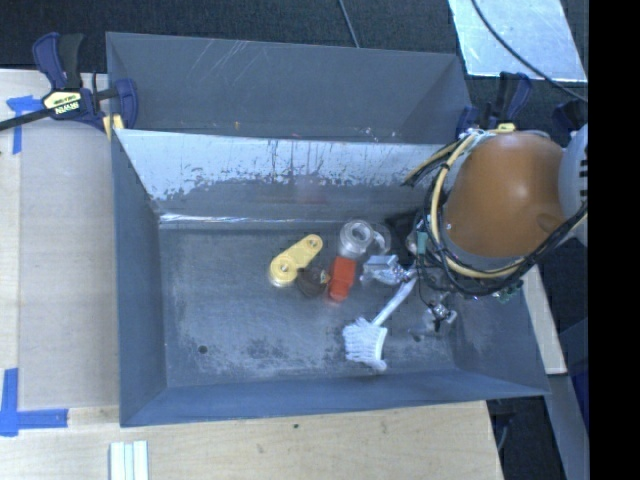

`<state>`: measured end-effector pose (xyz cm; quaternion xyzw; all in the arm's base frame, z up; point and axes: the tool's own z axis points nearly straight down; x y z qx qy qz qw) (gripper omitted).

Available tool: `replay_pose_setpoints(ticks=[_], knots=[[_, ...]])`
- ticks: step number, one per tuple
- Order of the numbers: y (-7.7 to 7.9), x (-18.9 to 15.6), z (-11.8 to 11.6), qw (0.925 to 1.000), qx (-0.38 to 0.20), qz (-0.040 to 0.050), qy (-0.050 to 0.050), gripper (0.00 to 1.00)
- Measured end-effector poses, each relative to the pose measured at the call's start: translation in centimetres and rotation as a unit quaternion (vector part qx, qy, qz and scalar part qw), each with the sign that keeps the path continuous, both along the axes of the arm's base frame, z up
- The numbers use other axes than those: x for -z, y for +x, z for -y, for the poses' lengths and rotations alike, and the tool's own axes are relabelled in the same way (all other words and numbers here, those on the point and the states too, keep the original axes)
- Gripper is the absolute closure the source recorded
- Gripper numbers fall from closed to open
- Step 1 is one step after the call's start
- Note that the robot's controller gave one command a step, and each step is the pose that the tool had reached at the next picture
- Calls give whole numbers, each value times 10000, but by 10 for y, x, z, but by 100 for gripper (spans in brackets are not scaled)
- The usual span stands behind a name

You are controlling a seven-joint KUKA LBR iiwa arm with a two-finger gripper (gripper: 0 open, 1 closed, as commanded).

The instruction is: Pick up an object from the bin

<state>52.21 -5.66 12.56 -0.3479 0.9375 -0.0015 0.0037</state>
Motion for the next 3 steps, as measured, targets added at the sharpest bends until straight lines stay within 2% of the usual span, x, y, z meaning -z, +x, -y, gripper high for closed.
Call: replay_pose_setpoints(ticks=[1, 2, 3], knots=[[-31, 26, -30, 9946, -1032, -63, 6, 0], [-27, 56, -30, 9867, -1627, 11, -16, 0], [-4, 53, -61, 9708, -2398, -24, 1, 100]])
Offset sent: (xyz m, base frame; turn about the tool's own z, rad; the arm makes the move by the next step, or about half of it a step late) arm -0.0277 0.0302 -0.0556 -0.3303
